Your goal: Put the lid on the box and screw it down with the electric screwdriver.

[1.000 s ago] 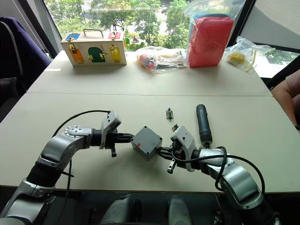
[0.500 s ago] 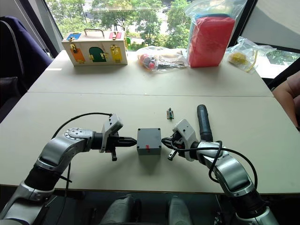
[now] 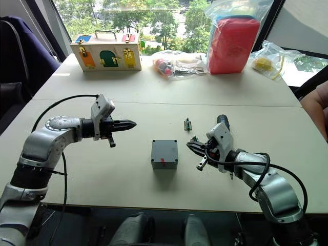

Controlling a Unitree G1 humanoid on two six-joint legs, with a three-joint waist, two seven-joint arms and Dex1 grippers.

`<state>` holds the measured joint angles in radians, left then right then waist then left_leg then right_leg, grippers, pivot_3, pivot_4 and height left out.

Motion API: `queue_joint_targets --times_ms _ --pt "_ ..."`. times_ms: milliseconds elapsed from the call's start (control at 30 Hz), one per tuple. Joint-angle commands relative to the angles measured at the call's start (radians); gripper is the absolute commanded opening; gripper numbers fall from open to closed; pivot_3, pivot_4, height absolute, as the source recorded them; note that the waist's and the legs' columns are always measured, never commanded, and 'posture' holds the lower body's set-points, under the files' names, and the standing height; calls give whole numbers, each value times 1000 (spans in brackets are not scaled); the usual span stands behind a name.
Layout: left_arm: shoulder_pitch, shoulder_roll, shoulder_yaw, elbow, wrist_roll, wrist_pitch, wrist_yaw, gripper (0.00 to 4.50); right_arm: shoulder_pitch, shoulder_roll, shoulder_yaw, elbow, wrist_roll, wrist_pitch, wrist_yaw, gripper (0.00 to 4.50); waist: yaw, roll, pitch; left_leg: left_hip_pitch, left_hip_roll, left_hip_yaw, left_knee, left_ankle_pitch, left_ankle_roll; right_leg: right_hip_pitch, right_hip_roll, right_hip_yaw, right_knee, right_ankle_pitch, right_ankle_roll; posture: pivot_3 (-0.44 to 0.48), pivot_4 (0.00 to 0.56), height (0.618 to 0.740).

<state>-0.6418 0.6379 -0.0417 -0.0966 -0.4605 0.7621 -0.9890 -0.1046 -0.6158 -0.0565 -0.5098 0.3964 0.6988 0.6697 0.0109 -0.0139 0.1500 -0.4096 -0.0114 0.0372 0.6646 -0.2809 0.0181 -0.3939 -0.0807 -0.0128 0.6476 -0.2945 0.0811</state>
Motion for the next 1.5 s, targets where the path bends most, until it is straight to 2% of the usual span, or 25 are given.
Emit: queue_joint_targets --times_ms 33,67,167,200,233,267,333,400,533,567,633,767,1333,1433,1500 --pt "-51 -7 -76 -91 -21 0 -60 0 -37 23 -27 70 -37 -43 -62 546 -2 1 0 0 0 0 0 0 0 0 0 0 0 1 2 0 150 740" --pt "-53 -4 -97 -99 -18 -1 -76 0 -41 24 -22 78 -38 -43 -65 752 -3 1 1 0 0 0 -1 0 0 0 0 0 0 1 2 0 150 740" --pt "-48 14 -147 -132 -24 -3 -133 0 -35 29 -20 81 -18 -34 -59 1896 -8 2 1 0 0 0 -3 0 0 -2 1 0 0 1 2 0 150 740" --pt "-45 22 -162 -144 -24 -5 -151 0 -29 28 -20 78 -12 -31 -56 2409 -10 3 2 0 0 0 -3 0 0 -2 2 0 1 1 2 0 150 740" --pt "-41 32 -177 -155 -19 -9 -166 0 -21 30 -23 76 -9 -25 -60 2619 -11 3 2 0 0 0 -3 0 0 -2 2 0 2 1 2 0 150 740" --pt "-38 39 -190 -162 -12 -15 -175 0 -14 32 -26 75 -4 -17 -63 3147 -12 3 2 0 0 0 -3 1 0 -2 2 0 2 1 2 0 150 740" --pt "-33 50 -206 -168 3 -28 -182 0 -5 33 -27 71 6 0 -65 3885 -16 3 2 0 0 0 -3 1 0 -2 2 0 2 1 2 0 150 740" --pt "-28 53 -220 -167 19 -41 -181 0 -3 41 -26 68 14 18 -74 4431 -20 3 2 0 0 0 -1 1 0 -1 2 0 2 1 2 0 150 740" --pt "-20 56 -238 -148 59 -76 -173 0 -6 60 -16 79 9 20 -94 4431 -21 3 2 0 0 0 0 1 0 0 2 0 2 1 2 0 150 740" --pt "-18 54 -240 -141 65 -83 -172 0 -7 64 -11 85 3 14 -98 4007 -20 3 2 0 0 0 0 1 0 0 2 0 2 1 2 0 150 740" --pt "-16 51 -239 -131 70 -90 -170 0 -12 71 -3 98 -5 5 -104 3565 -21 3 2 0 0 0 0 1 0 0 2 0 2 1 2 0 150 740" --pt "-10 48 -239 -119 77 -100 -166 0 -26 84 8 128 -16 -14 -114 2280 -22 3 2 0 0 0 0 1 0 0 2 0 2 1 2 0 150 740" --pt "4 46 -227 -122 76 -102 -157 0 -58 104 41 215 -62 -83 -119 2280 -22 3 3 0 0 0 0 1 0 0 3 0 3 2 3 0 150 740" --pt "4 44 -227 -123 75 -100 -154 0 -60 107 43 222 -67 -88 -120 1501 -22 3 3 0 0 0 0 1 0 0 3 0 3 2 3 0 150 740" --pt "5 43 -226 -124 74 -100 -151 0 -61 108 48 226 -74 -94 -121 603 -22 3 3 0 0 0 0 1 0 0 3 0 3 2 3 0 150 740"
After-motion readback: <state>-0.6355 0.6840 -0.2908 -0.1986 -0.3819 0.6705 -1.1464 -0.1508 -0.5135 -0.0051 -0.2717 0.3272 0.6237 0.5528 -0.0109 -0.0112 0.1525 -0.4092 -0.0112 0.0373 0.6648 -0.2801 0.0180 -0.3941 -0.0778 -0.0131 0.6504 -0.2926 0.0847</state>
